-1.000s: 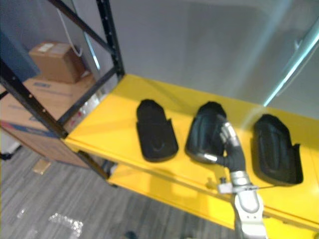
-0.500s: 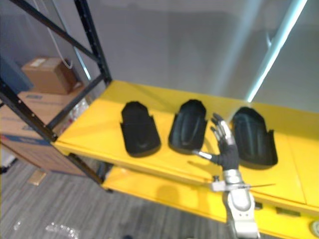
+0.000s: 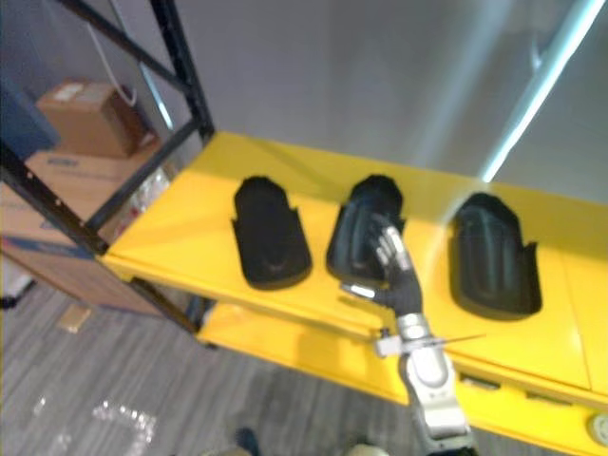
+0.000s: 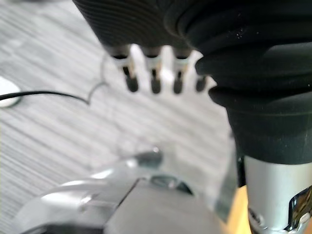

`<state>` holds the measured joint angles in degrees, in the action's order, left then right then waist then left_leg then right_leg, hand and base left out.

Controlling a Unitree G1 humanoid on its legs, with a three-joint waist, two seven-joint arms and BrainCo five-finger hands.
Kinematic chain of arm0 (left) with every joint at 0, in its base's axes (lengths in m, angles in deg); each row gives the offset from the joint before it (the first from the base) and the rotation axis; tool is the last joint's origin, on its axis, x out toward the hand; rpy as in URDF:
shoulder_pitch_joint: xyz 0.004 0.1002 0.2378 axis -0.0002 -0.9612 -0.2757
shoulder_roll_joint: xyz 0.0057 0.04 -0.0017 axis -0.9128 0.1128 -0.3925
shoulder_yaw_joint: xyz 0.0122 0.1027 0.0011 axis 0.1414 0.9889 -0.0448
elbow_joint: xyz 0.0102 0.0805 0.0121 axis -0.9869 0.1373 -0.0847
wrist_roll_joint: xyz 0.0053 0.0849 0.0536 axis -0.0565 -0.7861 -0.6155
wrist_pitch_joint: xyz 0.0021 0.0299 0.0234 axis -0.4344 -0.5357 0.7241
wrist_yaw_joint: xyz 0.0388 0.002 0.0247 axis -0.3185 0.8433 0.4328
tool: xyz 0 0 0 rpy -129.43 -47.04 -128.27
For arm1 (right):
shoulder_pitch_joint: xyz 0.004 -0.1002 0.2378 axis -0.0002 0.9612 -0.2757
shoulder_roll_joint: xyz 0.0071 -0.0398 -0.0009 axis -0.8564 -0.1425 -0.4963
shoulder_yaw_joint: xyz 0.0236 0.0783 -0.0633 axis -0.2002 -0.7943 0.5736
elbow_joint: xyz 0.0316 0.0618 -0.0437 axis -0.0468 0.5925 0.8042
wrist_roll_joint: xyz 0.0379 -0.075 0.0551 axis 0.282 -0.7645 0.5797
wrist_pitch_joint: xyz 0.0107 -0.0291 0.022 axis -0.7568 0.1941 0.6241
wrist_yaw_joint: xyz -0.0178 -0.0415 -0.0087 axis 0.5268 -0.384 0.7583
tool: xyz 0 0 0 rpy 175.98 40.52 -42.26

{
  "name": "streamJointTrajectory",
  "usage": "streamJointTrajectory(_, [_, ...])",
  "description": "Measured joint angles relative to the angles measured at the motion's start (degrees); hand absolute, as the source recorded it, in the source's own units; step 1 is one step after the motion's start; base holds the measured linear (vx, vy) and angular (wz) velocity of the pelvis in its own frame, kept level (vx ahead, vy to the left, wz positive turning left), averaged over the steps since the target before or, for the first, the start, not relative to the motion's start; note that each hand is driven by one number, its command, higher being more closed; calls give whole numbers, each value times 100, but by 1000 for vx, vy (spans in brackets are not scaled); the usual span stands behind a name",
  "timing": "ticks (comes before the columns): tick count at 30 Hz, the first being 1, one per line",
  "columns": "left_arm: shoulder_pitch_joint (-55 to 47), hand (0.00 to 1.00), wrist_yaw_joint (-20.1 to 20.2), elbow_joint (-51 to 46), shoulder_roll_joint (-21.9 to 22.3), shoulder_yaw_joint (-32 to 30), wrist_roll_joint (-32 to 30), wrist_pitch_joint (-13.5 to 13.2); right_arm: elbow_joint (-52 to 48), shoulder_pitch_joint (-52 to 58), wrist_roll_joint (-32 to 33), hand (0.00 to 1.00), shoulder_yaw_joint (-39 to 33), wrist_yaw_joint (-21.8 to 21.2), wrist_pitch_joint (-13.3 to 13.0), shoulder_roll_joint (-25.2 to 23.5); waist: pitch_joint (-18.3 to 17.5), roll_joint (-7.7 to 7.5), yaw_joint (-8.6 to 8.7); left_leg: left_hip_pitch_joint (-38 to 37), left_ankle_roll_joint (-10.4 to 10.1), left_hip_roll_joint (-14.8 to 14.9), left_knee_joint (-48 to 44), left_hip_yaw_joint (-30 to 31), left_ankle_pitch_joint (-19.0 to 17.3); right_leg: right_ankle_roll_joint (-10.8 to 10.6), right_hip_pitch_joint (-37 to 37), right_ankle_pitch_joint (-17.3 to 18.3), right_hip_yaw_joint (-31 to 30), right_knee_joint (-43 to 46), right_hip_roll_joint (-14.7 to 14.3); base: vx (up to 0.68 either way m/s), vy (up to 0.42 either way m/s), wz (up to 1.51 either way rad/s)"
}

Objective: Walk over and take plastic housings, then place them on the shelf

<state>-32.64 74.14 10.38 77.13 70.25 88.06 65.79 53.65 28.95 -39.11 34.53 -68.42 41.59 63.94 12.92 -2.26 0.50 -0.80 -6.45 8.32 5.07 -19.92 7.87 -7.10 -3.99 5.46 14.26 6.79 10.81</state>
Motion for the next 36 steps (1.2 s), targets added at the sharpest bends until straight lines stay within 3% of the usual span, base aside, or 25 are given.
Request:
streamJointTrajectory(5, [41,0,-2,-18,22,12,-50,-12,-11,-756,-554,0,232,323,20,0,56,11,-163,98,1,-4,-2,196,42,58,-9,38,-7,32,-30,6,-4,20])
streamJointTrajectory(9, [42,0,-2,-22,31,16,-52,-42,-5,-1170,-1236,0,213,1257,27,-2,73,20,-248,104,-2,5,-24,218,45,64,-13,43,-26,38,-42,6,-3,2])
streamJointTrajectory(14, [45,0,9,-62,29,36,-68,-53,-9,-1193,-1444,0,203,1601,48,-57,189,30,-251,84,8,6,-27,216,65,63,-13,43,-51,71,-42,0,0,0])
streamJointTrajectory(21, [186,0,42,-173,15,53,-220,-38,-45,-1433,-1553,0,307,1462,561,-118,651,48,-245,96,17,31,-30,179,116,93,208,147,-187,387,-31,-51,0,-5])
streamJointTrajectory(23, [191,0,53,-218,16,59,-216,-41,-122,-1457,-1553,0,359,1417,597,-115,747,63,-234,107,21,32,-30,177,119,77,263,177,-208,416,-28,-64,1,-3])
streamJointTrajectory(36, [311,0,49,-219,-62,342,-161,6,-699,-1461,-1529,0,884,582,1720,45,869,96,-137,295,26,13,-31,71,128,8,581,204,-352,558,-2,24,-1,-3])
